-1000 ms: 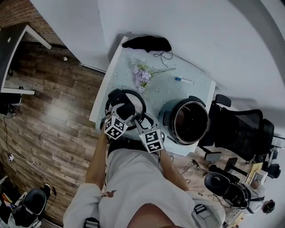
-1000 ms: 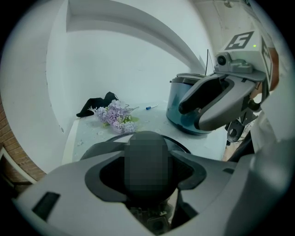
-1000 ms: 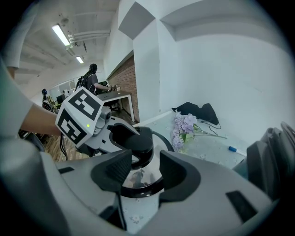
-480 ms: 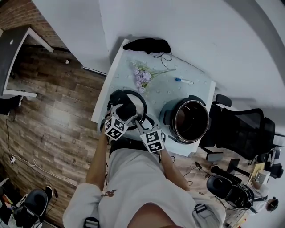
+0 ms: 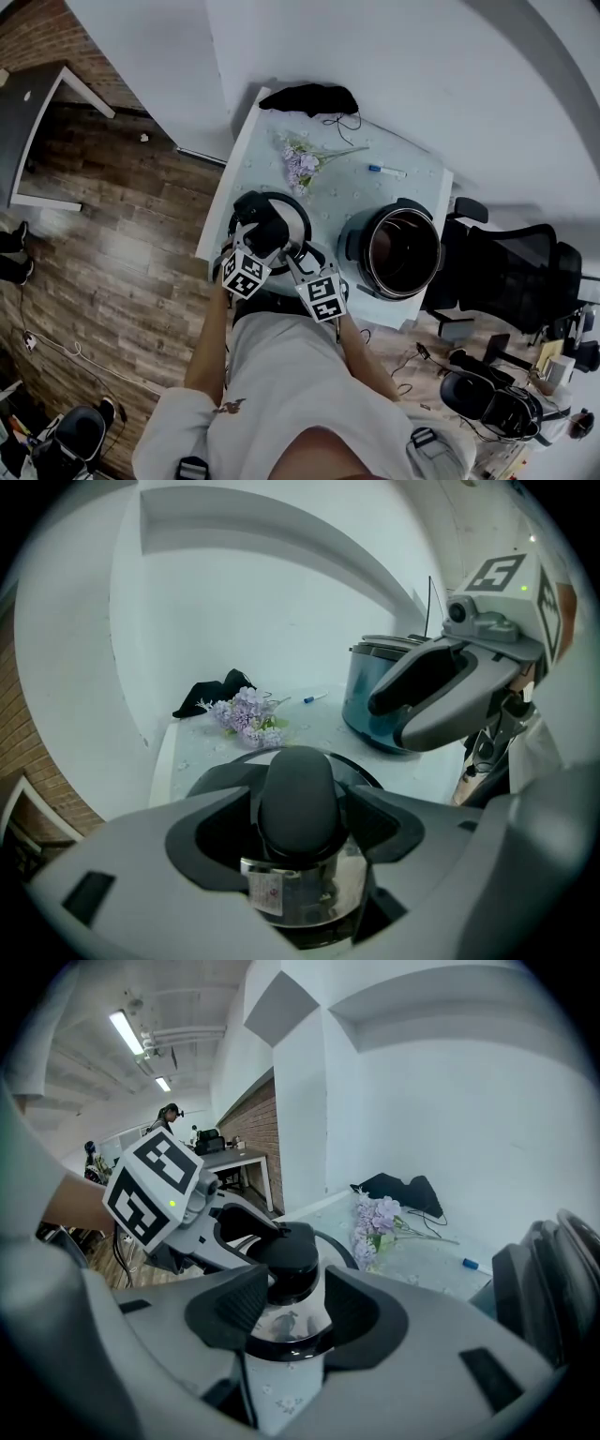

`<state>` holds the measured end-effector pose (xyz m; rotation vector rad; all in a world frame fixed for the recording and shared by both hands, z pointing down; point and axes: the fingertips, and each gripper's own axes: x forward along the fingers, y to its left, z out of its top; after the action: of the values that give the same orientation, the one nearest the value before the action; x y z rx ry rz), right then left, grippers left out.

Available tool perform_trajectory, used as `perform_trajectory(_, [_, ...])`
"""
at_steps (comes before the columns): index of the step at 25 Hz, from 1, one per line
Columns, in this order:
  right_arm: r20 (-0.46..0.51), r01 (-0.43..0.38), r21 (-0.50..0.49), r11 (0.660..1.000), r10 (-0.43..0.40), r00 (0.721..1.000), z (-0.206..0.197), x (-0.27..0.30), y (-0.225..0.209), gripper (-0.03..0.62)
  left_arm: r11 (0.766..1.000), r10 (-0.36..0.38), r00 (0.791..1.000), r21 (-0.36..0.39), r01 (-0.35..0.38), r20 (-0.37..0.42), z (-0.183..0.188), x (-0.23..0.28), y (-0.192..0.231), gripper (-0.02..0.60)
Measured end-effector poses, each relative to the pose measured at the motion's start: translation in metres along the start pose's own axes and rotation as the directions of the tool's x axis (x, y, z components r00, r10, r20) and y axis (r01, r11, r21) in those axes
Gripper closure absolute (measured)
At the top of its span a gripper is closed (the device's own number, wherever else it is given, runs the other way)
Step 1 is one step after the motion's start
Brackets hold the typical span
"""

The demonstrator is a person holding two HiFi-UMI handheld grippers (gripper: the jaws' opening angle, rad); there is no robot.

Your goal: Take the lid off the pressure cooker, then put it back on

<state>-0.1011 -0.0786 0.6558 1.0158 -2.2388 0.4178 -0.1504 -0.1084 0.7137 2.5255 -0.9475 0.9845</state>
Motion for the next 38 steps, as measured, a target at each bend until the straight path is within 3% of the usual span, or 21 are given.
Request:
perform_trajectory(20, [-0.004, 0.045, 0.035, 0.998, -0.045, 0.999, -0.001, 0.0, -0.008, 0.404, 0.998, -0.061, 0.994, 0.0, 0.061, -0.092, -0.004, 0.026, -0.001, 0.307])
perform_trajectory(38, [0.111, 0.092, 0.03, 0.995, -0.094, 0.989, 0.055, -0.027, -0.012, 0.404, 0.994, -0.083, 0.993, 0.062, 0.089, -0.087, 0.052, -0.031, 0.009, 0.307])
